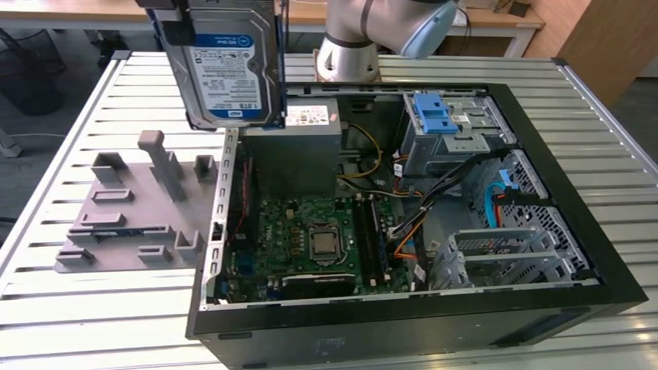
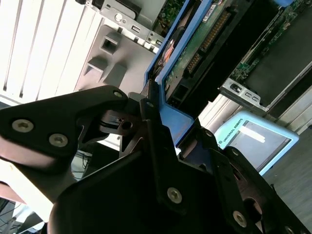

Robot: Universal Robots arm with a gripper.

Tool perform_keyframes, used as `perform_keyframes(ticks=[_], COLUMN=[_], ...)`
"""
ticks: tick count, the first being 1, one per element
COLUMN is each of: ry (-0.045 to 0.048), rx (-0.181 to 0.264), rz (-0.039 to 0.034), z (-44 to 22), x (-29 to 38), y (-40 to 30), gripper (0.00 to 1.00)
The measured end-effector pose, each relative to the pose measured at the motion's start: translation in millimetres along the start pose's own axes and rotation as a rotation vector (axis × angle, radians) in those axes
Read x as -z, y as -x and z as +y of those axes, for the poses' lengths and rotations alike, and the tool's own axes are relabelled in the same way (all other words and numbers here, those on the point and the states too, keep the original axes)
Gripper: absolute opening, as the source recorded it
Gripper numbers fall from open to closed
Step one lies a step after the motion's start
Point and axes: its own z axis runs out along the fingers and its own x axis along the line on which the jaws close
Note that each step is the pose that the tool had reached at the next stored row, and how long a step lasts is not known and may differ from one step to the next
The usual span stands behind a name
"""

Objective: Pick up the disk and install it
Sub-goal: 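Pick up the disk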

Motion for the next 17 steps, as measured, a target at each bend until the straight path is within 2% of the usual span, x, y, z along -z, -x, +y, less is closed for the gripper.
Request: perform_keyframes(ticks=[17], ry=[0.0030], rx=[0.000], rz=[0.0001], z=[-34.1], x=[0.2], y=[-13.1], gripper=[0.36])
